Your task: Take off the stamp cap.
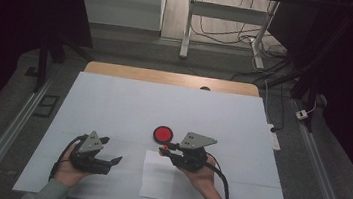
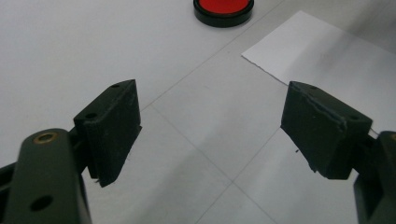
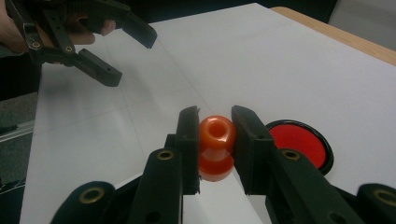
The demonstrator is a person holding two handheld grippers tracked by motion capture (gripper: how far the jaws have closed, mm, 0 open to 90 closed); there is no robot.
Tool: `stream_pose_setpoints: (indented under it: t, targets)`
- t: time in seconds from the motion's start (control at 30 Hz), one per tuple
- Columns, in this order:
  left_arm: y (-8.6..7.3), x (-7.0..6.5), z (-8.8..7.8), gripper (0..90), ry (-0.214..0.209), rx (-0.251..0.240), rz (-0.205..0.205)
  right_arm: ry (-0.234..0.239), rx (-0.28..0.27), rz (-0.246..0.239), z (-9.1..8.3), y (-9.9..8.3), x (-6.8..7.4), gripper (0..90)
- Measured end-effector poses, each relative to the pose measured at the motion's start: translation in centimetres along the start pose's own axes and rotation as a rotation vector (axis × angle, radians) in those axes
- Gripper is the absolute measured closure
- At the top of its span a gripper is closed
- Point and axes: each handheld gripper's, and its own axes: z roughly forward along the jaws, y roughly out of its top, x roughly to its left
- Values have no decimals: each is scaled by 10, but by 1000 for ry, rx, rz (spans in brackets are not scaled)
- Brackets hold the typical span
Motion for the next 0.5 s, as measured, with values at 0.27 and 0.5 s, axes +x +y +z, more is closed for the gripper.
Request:
stream_pose_setpoints:
  t: [0.27,0.5]
  targets:
    - [9,-3,9,199,-16,2,16,-2,-4,2,0,0,-1,720]
    - [20,-10,20,201,-39,1,37,-5,-10,6,-2,0,-1,720]
